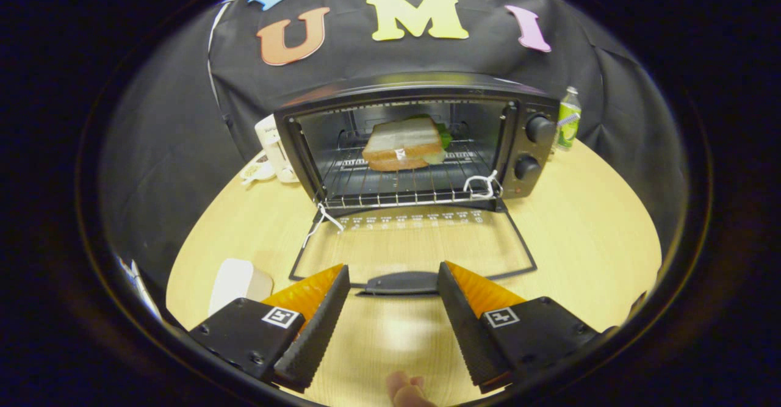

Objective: Open the toaster oven, put the food inside, and close the toaster oven door.

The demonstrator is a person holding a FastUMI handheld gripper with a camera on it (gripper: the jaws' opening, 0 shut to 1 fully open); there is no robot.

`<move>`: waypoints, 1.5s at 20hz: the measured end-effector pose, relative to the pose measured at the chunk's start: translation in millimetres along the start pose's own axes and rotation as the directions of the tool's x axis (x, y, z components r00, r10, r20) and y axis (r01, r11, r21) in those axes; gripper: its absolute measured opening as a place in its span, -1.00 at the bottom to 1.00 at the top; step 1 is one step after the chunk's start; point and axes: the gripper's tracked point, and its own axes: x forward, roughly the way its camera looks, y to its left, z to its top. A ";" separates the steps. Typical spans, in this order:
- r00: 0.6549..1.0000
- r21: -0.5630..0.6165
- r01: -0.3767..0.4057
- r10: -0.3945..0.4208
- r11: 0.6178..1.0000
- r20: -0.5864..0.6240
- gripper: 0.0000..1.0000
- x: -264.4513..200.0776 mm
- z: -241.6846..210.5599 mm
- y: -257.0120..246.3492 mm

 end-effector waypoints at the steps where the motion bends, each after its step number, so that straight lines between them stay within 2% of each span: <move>1: 1.000 0.010 0.004 -0.004 1.000 -0.016 0.90 -3.6 -8.2 -1.1; 7: 0.999 -0.072 0.042 -0.044 0.997 -0.023 0.91 0.6 -28.5 -3.8; 16: 0.991 0.001 0.069 -0.068 0.998 -0.111 0.92 36.9 -47.4 -16.1; 25: 0.994 -0.020 0.076 -0.078 0.997 -0.076 0.92 29.7 -41.2 -15.0; 30: 0.998 0.019 0.055 -0.054 0.998 -0.040 0.92 20.2 -32.5 -12.8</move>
